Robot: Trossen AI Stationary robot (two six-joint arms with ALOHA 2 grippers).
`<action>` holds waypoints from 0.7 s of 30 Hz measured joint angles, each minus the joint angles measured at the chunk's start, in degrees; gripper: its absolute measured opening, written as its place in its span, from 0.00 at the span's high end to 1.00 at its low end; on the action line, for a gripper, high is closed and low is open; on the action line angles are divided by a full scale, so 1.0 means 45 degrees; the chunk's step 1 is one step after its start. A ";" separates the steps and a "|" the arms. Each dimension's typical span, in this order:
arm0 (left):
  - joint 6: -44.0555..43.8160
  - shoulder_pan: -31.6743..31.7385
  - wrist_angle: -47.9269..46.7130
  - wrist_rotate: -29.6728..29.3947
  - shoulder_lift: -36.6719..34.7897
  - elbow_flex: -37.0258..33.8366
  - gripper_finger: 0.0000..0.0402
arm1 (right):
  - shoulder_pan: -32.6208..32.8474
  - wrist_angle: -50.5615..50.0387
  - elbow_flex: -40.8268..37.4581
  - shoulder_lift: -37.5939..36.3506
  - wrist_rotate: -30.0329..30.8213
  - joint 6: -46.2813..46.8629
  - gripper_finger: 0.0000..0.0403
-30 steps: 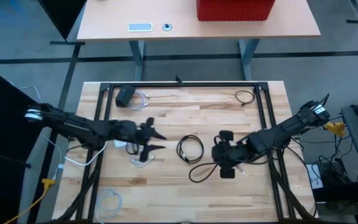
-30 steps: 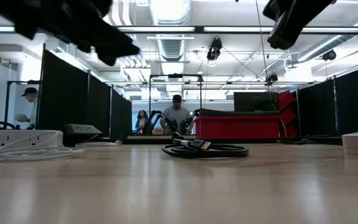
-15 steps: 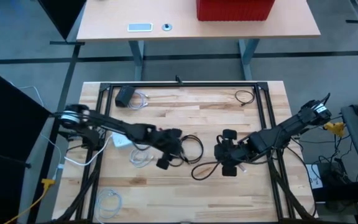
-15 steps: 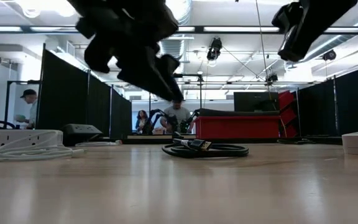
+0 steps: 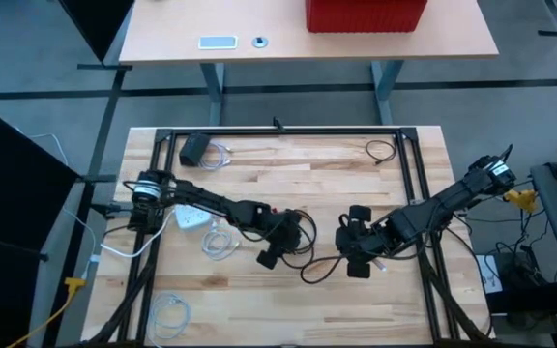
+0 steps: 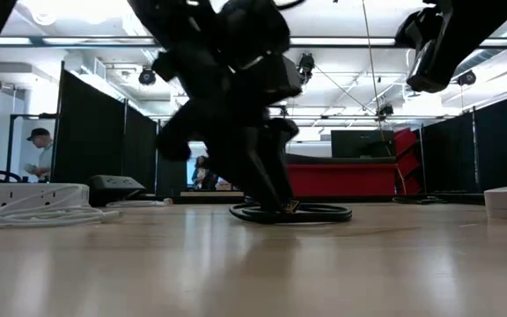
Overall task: Insert USB
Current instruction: Insert the bottom black charger cable into the black charger adapter
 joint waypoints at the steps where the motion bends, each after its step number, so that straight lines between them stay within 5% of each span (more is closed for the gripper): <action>1: -0.0004 0.0005 -0.0251 0.0000 0.0102 0.0081 0.64 | 0.0013 -0.0040 -0.0012 0.0000 -0.0009 0.0008 0.64; 9: -0.0014 0.0015 -0.0711 -0.0082 0.0197 0.0262 0.71 | 0.0013 0.0012 -0.0021 0.0000 -0.0049 0.0080 0.64; 15: -0.0064 0.0030 -0.1028 -0.0173 0.0148 0.0262 0.87 | 0.0013 0.0018 -0.0021 0.0000 -0.0049 -0.0006 0.64; 21: -0.0562 0.0037 -0.1110 -0.1451 -0.0134 0.0262 0.95 | 0.0013 0.0016 -0.0021 -0.0021 -0.0022 -0.0208 0.64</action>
